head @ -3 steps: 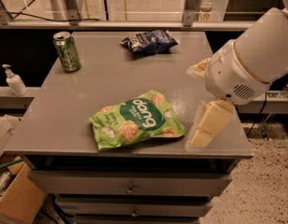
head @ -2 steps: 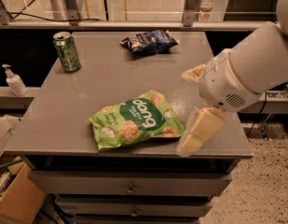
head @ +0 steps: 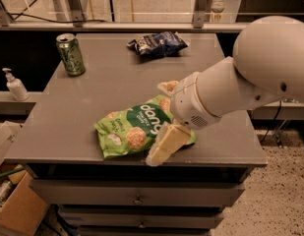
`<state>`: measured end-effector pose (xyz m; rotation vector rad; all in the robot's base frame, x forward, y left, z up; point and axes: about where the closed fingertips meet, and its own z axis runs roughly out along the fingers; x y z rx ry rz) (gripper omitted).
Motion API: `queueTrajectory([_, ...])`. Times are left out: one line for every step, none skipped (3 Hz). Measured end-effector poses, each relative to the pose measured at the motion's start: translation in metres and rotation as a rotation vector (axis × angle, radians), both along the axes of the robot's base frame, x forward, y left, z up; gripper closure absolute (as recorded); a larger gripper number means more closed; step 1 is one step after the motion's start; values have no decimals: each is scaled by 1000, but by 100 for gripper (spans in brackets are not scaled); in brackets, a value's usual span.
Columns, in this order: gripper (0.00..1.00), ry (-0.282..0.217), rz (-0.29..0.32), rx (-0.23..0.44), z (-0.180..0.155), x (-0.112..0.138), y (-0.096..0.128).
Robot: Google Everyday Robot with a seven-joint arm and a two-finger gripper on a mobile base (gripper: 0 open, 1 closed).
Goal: Move green rice chip bag near blue chip bag
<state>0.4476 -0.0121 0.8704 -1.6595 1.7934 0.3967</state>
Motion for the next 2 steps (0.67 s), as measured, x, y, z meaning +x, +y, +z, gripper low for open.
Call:
queueTrajectory([0, -18, 10, 19, -10, 14, 25])
queueTrajectory([16, -18, 6, 30, -22, 20, 38])
